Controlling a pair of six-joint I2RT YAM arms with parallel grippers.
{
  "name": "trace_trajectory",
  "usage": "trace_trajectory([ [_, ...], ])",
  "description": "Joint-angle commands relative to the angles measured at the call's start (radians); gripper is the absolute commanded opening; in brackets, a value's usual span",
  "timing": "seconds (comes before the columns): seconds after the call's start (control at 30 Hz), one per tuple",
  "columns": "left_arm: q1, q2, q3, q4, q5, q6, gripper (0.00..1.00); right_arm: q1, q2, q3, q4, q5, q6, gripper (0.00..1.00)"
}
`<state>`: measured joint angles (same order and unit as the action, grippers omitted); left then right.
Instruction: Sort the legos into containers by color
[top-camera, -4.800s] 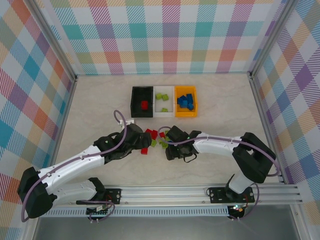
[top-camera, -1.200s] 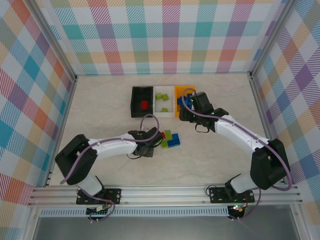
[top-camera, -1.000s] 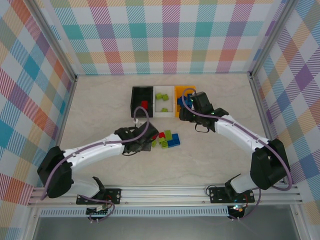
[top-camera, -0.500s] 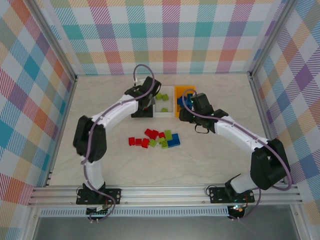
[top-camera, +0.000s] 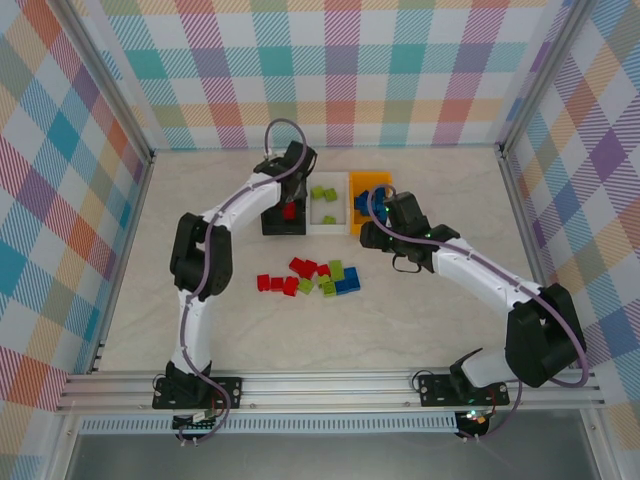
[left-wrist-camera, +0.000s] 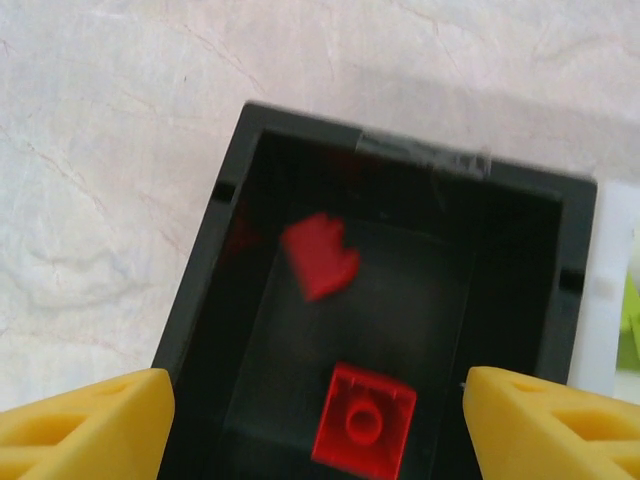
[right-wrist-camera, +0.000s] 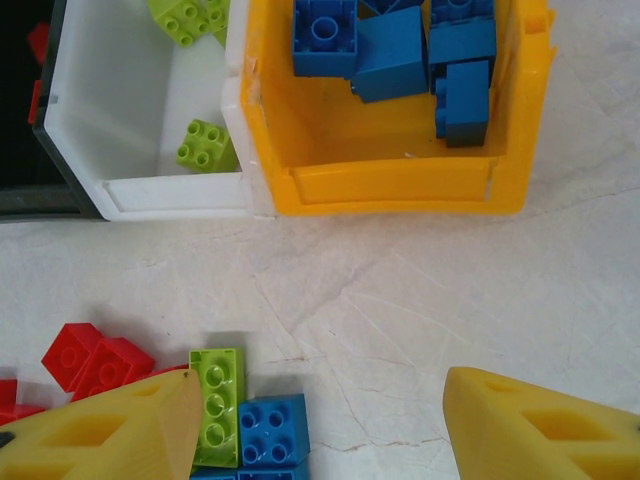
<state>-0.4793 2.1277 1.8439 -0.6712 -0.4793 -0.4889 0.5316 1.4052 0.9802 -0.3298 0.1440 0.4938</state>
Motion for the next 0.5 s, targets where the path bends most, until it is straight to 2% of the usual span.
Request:
trace_trajectory([
  [0.0,-0.043,-0.209,-0.125,0.033,0.038,-0.040,0.82,0.008,-0.037,-0.007,0.008,-0.015,0.012,0.65],
  [0.1,-0.085,-0.392,-0.361,0.094,0.070,-0.118,0.89,0.008,-0.052,-0.016,0.008,-0.006,0.015,0.65],
  [0.27,-0.122,-0.643,-0.726,0.149,0.136,-0.245,0.91,0.008,-0.060,-0.037,0.016,-0.001,0.015,0.65],
  [0.47,-0.113,-0.791,-0.994,0.140,0.203,-0.265,0.93,0.010,-0.047,-0.051,0.038,-0.019,0.023,0.65],
])
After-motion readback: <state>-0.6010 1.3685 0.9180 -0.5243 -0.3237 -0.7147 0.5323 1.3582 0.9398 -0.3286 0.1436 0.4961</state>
